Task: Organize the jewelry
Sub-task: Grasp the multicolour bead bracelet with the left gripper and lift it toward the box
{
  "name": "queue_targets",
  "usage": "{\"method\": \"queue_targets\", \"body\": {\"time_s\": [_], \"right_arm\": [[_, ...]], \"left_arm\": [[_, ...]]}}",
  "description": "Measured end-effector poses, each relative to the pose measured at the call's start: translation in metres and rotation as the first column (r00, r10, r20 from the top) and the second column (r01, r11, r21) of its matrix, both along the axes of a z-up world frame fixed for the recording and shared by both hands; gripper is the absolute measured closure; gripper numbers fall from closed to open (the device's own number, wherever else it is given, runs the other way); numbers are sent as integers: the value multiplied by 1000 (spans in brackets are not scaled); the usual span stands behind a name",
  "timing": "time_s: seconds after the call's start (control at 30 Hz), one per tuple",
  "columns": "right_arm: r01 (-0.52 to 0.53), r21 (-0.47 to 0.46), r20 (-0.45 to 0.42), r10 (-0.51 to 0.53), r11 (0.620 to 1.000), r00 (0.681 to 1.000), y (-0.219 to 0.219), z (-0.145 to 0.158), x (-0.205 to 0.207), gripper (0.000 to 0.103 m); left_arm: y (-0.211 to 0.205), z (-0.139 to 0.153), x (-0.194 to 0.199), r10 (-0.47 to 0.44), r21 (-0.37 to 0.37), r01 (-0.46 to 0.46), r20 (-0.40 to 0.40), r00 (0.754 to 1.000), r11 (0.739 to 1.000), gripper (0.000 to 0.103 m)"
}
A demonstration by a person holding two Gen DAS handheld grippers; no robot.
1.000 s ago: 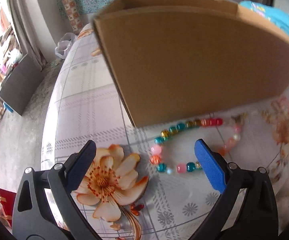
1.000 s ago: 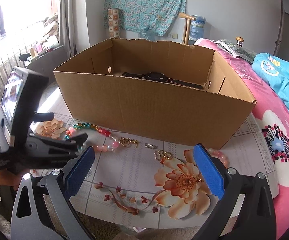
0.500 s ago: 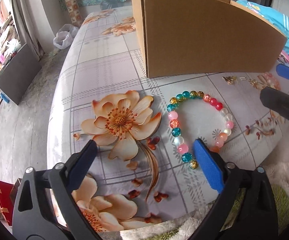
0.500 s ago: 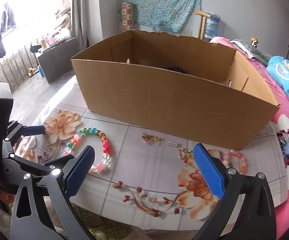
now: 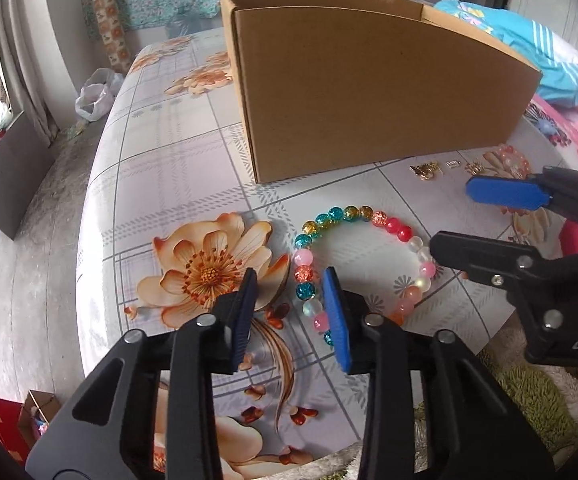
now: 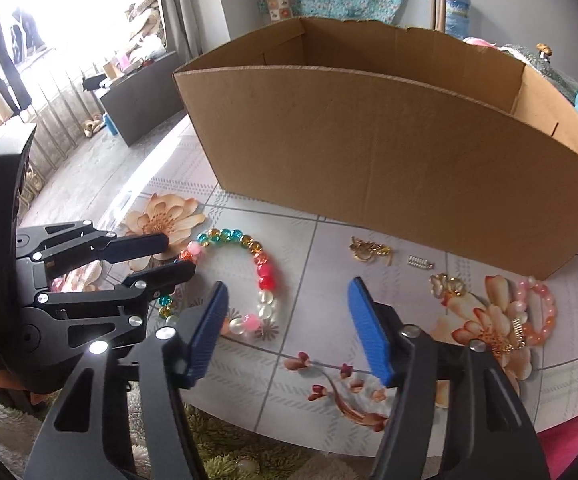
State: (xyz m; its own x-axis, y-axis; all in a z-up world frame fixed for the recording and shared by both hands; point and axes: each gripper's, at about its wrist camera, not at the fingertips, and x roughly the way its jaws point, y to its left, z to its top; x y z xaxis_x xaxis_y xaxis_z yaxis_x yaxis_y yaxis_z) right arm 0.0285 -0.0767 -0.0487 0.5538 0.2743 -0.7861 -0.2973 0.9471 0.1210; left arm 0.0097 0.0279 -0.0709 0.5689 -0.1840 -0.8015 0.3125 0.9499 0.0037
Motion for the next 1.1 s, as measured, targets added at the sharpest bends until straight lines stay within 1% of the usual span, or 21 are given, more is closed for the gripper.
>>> {"method": "queue_targets", "body": {"time_s": [0.03, 0.07, 0.2, 0.37, 0.4, 0.47, 0.5, 0.53, 0.6, 0.63, 0.83, 0.97, 1.1], "right_arm": [[-4, -4, -4, 4, 1000, 1000, 2, -1, 1, 52], [-11, -11, -10, 11, 1000, 1000, 5, -2, 2, 53], [-30, -32, -31, 29, 999, 999, 15, -7, 7, 66], [-49, -73, -57, 45, 996, 997, 26, -15, 12, 74], [-49, -82, -50, 45, 995, 998, 28, -15, 11, 75], [-51, -99, -45, 47, 994, 998, 31, -14, 13, 79], [-49, -103, -43, 44, 993, 998, 33, -14, 15, 83], [-49, -100, -45, 45, 994, 998, 34, -14, 16, 86], [-49, -86, -50, 45, 995, 998, 35, -14, 19, 92], [-47, -81, -51, 43, 996, 998, 35, -13, 20, 93], [-37, -46, -40, 35, 998, 999, 28, -10, 21, 93], [-31, -35, -2, 31, 999, 1000, 20, -1, 13, 93], [-27, -22, 55, 28, 999, 998, 14, 15, 4, 93]], "left_arm": [[-1, 0, 1, -3, 2, 3, 2, 1000, 1000, 75], [-1, -1, 2, -7, 1, 7, 1, 1000, 1000, 77], [-3, 0, 2, -24, 1, 24, 2, 1000, 1000, 78], [-6, 1, 9, -37, 2, 37, -1, 999, 999, 78], [-7, 1, 10, -39, 1, 39, 1, 999, 999, 78], [-8, 0, 11, -43, 2, 43, 5, 999, 999, 78], [-8, 0, 12, -46, 1, 46, 8, 999, 999, 78], [-8, -1, 12, -47, -1, 47, 11, 999, 999, 79], [-7, -1, 13, -46, -2, 46, 19, 999, 999, 88], [-6, -1, 14, -47, -6, 47, 20, 999, 999, 94], [-1, 3, 13, -40, -56, 41, 22, 999, 998, 94], [1, 16, 2, -37, -63, 41, 64, 997, 997, 94], [0, 35, -12, -32, -86, 42, 113, 993, 995, 94]]}}
